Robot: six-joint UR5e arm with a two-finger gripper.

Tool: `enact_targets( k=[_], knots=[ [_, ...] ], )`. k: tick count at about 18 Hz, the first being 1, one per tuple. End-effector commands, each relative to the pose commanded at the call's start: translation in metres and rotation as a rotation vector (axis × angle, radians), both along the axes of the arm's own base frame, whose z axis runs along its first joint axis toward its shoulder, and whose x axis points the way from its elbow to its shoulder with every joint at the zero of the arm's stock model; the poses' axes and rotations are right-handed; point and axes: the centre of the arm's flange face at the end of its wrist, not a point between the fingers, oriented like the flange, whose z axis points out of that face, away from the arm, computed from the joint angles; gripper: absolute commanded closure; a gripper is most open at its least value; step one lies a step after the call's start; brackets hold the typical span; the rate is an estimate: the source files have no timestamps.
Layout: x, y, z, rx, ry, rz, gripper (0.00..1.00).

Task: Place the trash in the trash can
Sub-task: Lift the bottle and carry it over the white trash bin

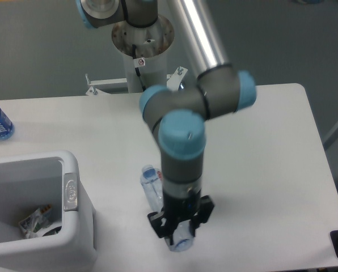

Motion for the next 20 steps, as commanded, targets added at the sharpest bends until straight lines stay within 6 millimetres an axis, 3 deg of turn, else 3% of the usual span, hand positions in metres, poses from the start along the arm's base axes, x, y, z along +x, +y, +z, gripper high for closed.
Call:
enact_targets(
  k=[5,8,14,18,20],
  knots=[
    [0.012,-0.001,0.076,0.168,0.106,-0.015,0.51],
    [0.024,-0.003,0.111,0.235,0.118,-0.049,0.51],
    [0.081,0.015,0.146,0.325,0.192,-0.141,0.51],
    [0.134,0.031,0.159,0.347,0.194,-0.216,0.5],
    [0.163,0.044,0.155,0.346,0.184,-0.259,0.48]
  ],
)
